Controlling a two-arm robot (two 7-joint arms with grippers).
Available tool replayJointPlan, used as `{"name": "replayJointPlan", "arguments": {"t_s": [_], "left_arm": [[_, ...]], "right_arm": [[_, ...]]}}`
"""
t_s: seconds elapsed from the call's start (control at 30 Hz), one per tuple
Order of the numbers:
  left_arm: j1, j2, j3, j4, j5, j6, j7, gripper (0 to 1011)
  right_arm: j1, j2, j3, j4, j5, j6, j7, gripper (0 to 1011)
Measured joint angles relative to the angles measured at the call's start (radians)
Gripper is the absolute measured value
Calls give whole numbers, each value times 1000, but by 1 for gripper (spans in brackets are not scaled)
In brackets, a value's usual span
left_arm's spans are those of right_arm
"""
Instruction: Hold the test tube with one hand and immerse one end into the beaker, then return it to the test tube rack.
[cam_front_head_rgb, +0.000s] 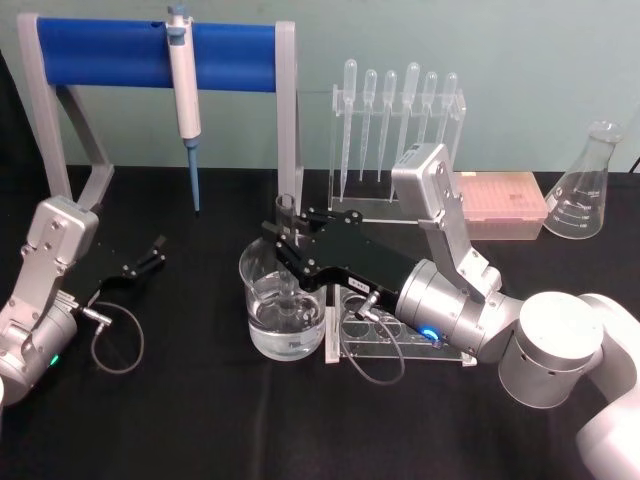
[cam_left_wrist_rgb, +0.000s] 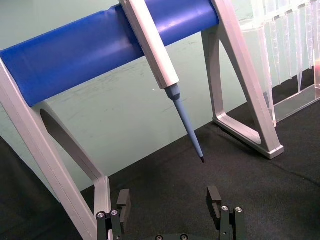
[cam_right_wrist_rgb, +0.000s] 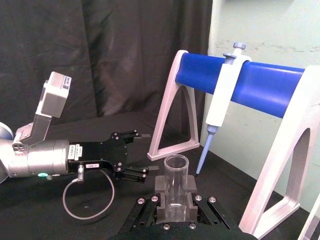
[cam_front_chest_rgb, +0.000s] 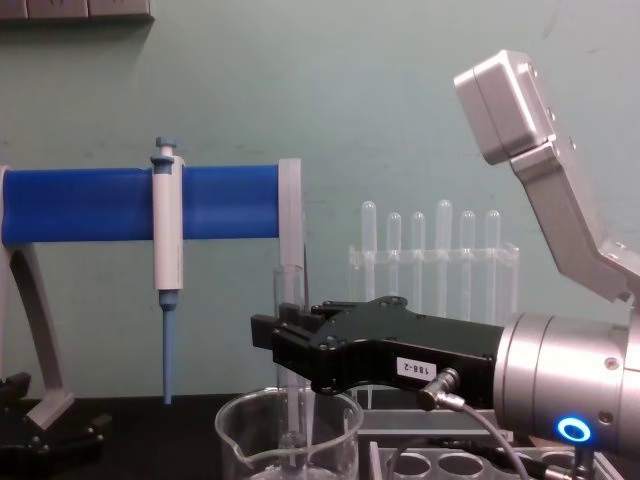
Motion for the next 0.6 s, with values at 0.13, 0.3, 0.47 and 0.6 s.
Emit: {"name": "replayJointPlan", "arguments": {"t_s": [0.13,0.3,0.47,0.6], "left_arm": [[0,0,0,0,0,0,0,1000],[0,0,0,0,0,0,0,1000],[0,0,0,0,0,0,0,1000],[0,0,0,0,0,0,0,1000]], "right_arm": [[0,0,0,0,0,0,0,226],[0,0,0,0,0,0,0,226],[0,0,0,0,0,0,0,226],[0,0,0,0,0,0,0,226]]}}
